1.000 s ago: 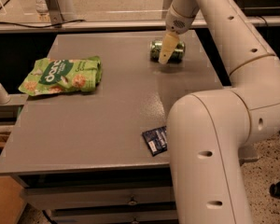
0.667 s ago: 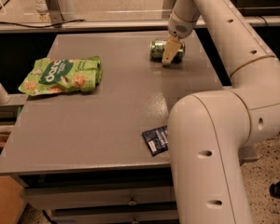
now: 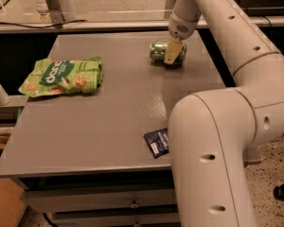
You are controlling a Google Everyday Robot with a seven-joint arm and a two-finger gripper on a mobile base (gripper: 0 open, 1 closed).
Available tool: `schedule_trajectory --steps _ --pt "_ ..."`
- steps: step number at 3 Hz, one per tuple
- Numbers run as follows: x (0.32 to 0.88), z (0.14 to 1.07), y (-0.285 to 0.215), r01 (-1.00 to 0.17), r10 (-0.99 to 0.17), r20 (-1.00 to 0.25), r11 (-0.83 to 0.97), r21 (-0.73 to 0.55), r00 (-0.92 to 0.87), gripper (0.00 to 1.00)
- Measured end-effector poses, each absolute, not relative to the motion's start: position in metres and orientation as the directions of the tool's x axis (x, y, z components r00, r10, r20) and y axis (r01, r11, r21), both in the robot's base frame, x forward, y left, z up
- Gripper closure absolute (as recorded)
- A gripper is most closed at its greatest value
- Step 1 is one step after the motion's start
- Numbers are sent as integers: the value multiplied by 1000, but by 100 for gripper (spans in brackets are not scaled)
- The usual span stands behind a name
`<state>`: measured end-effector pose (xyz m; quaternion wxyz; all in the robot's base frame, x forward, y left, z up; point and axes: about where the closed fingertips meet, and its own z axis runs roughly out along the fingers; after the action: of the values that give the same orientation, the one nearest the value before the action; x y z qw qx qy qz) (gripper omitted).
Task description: Place green can upright
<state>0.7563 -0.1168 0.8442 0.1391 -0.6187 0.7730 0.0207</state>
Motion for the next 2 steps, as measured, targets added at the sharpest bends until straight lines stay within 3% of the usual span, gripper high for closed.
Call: schedule_trajectory --steps 1,2 --pt "741 872 -105 -966 -944 -283 216 -140 -170 100" --pt "722 907 -94 -970 -910 -394 200 -137 -132 100"
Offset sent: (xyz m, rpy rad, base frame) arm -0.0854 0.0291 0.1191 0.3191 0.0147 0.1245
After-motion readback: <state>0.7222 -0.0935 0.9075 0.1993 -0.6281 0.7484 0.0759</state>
